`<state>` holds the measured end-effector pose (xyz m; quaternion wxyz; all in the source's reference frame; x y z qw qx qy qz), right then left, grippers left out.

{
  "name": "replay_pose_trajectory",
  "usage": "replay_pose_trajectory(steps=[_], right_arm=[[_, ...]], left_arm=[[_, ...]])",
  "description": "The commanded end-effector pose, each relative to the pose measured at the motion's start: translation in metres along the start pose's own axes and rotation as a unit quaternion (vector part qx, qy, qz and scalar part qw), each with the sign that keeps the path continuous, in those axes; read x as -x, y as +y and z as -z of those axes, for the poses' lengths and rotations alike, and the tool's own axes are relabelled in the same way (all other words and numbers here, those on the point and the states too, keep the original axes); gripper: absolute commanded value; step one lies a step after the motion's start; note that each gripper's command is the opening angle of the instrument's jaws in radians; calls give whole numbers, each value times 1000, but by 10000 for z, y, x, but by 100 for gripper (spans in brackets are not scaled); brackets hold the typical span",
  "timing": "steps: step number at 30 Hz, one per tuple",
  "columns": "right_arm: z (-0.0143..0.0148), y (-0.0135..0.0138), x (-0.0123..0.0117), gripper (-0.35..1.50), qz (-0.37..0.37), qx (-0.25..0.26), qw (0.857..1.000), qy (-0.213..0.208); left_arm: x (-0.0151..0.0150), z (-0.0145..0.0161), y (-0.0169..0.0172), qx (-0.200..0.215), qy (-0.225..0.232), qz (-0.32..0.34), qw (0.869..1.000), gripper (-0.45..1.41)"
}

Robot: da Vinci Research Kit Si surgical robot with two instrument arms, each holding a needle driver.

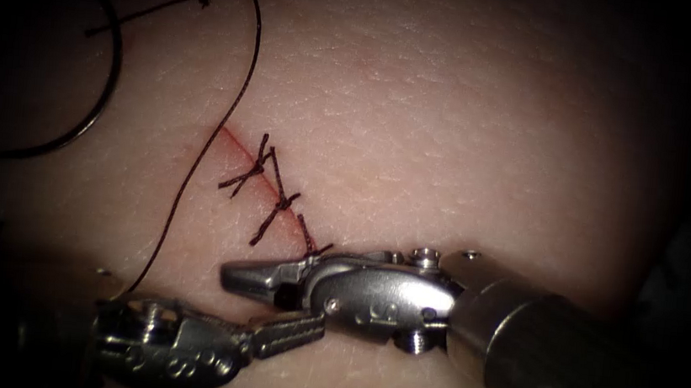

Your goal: Wound Closure

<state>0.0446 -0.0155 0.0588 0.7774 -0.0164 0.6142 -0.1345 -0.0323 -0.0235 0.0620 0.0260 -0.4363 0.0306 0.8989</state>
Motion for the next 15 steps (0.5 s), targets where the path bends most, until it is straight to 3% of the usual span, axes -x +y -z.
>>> replay_pose_trajectory(steps=[1, 3, 5, 10, 15], right_arm=[[-3, -5, 2, 64, -4, 1, 1000, -2], [5, -6, 1, 111, -25, 2, 1000, -6], [19, -7, -3, 133, -44, 3, 999, -9], [68, -10, -11, 148, -77, 22, 997, -22], [110, -15, -15, 148, -91, 35, 995, -23]], left_arm=[[4, -4, 9, 2, 1, 4, 1000, -45], [4, 4, 10, 8, 4, 3, 1000, -45], [4, 13, 10, 9, 11, 5, 1000, -45], [7, 52, 3, -7, 21, 7, 1000, -45], [16, 99, -12, -39, 20, 18, 999, -45]])
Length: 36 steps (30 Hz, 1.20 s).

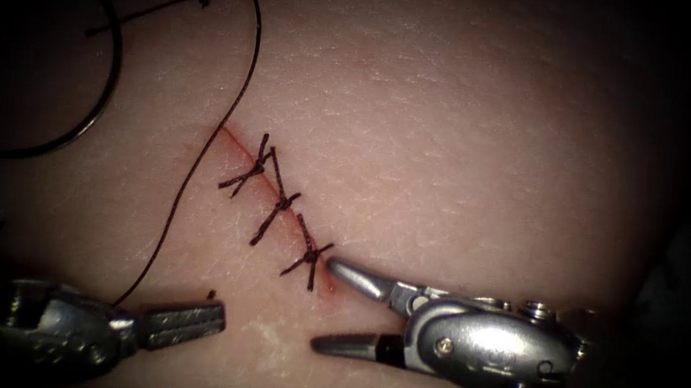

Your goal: Wound Closure

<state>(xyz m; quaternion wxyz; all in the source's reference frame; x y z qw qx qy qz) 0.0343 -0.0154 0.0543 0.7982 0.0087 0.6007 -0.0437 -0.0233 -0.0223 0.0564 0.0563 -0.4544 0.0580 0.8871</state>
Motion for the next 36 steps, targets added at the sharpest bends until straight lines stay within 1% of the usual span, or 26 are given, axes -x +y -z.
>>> replay_pose_trajectory(steps=[1, 4, 7, 11, 14, 19, 22, 25, 30, 35, 36], right_arm=[[6, -5, 7, 148, -4, 5, 1000, -3], [24, -6, 10, 148, -9, 17, 1000, -5], [36, -8, 13, 145, -13, 29, 999, -9], [40, -12, 15, 138, -14, 29, 999, -8], [38, -13, 15, 131, -13, 27, 1000, -6], [35, -13, 14, 128, -14, 30, 999, -6], [33, -14, 13, 126, -21, 34, 999, -4], [33, -15, 11, 123, -28, 36, 999, -2], [34, -17, 10, 121, -37, 40, 998, 4], [34, -17, 9, 118, -44, 43, 998, 7], [34, -17, 9, 118, -44, 44, 998, 8]], left_arm=[[9, 6, 3, -9, -2, 5, 1000, -45], [20, 31, -8, -24, -2, 12, 1000, -45], [34, 47, -16, -34, -4, 15, 999, -45], [54, 53, -23, -42, -8, 25, 999, -45], [69, 48, -23, -49, -9, 43, 998, -45], [93, 29, -19, -50, 7, 63, 997, -45], [112, 18, -18, -56, 7, 73, 996, -45], [134, 9, -17, -49, -2, 83, 995, -45], [164, 4, -16, -35, -19, 90, 995, -45], [183, 3, -8, -15, -50, 100, 994, -45], [186, 3, -6, -11, -57, 104, 993, -33]])
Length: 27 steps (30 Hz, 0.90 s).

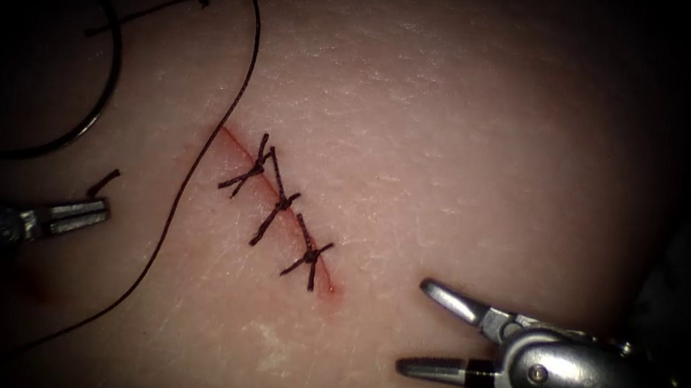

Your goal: Wound Closure

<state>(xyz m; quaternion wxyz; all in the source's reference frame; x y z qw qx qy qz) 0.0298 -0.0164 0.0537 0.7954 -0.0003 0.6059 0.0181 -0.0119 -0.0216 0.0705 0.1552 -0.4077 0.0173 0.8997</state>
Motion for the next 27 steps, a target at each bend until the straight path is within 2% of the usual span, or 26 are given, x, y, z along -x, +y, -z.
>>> replay_pose_trajectory(steps=[1, 2, 3, 4, 8, 11, 15, 19, 25, 27], right_arm=[[-10, -4, 4, 118, -4, 0, 1000, 3], [-10, -4, 4, 118, -4, 1, 1000, 4], [-10, -4, 4, 118, -4, 1, 1000, 4], [-10, -4, 4, 118, -7, 2, 1000, 5], [-9, -5, 4, 118, -7, 3, 1000, 6], [-8, -5, 4, 118, -10, 1, 1000, 8], [-8, -5, 4, 118, -13, 2, 1000, 7], [-9, -5, 4, 118, -19, 2, 1000, 6], [-7, -4, 2, 118, -24, 5, 1000, 3], [-7, -4, 2, 118, -27, 5, 1000, 3]], left_arm=[[9, -5, 10, 3, -9, 5, 1000, -16], [11, -4, 10, 4, -16, 6, 1000, -5], [13, -2, 11, 3, -24, 8, 1000, -3], [14, 0, 11, 2, -31, 11, 999, -11], [18, 14, 15, 8, -56, 20, 998, -16], [23, 27, 26, 28, -82, 31, 996, -16], [23, 44, 36, 34, -97, 45, 994, -5], [4, 55, 38, 45, -76, 63, 994, 10], [-47, 77, 29, 38, -10, 106, 994, 12], [-68, 86, 27, 37, 32, 115, 992, 15]])
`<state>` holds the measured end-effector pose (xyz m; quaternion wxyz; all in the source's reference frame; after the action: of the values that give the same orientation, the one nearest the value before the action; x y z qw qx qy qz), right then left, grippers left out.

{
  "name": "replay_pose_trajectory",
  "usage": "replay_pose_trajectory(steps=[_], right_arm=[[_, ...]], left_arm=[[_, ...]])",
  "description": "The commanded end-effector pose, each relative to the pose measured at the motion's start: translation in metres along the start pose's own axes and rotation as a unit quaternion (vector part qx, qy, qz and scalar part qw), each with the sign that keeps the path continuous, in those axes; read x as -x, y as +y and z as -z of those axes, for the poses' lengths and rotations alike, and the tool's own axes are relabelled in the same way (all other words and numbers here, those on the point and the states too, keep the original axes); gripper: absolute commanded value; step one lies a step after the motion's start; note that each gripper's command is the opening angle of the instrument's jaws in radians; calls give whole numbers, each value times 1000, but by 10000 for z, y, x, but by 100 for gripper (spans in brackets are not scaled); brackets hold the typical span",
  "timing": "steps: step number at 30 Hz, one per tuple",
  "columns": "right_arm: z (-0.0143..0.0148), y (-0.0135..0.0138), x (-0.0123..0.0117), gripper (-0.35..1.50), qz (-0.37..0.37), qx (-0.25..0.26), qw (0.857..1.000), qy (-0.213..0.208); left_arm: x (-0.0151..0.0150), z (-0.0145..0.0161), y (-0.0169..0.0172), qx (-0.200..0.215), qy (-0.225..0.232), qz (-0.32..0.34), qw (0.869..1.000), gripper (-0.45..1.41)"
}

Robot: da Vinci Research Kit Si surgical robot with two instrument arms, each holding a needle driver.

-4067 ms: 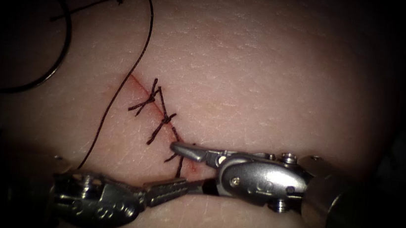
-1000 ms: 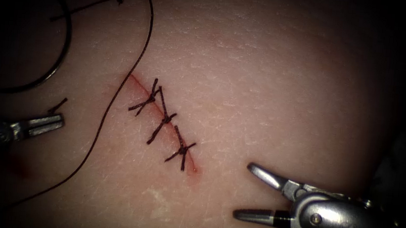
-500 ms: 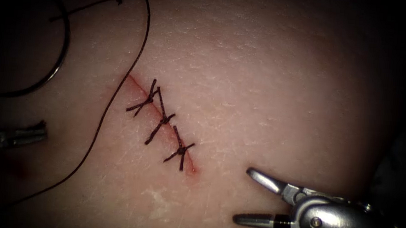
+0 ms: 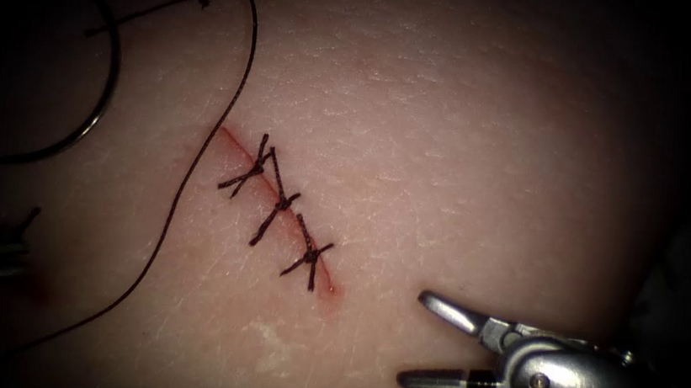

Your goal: Wound Closure

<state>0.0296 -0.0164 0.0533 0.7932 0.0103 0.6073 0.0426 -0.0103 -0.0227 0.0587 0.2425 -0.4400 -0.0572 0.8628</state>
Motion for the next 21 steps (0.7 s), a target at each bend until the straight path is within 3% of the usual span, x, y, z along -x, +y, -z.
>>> replay_pose_trajectory(steps=[1, 6, 9, 12, 16, 21], right_arm=[[-9, -5, 5, 118, -1, -2, 1000, 1], [-9, -4, 4, 118, -4, -2, 1000, 1], [-9, -4, 4, 119, -4, -2, 1000, 1], [-9, -6, 3, 119, -7, -1, 1000, 1], [-9, -7, 3, 119, -8, 1, 1000, 3], [-11, -8, 3, 119, -14, 3, 1000, 4]], left_arm=[[-3, -1, 10, 6, 31, 4, 1000, 17], [-45, 13, 18, 10, 113, 14, 993, 47], [-63, 19, 17, -1, 140, 23, 990, 101], [-71, 21, 10, -27, 157, 39, 986, 103], [-66, 8, 4, -26, 165, 96, 981, 103], [-45, -26, 8, 4, 186, 145, 972, 98]])
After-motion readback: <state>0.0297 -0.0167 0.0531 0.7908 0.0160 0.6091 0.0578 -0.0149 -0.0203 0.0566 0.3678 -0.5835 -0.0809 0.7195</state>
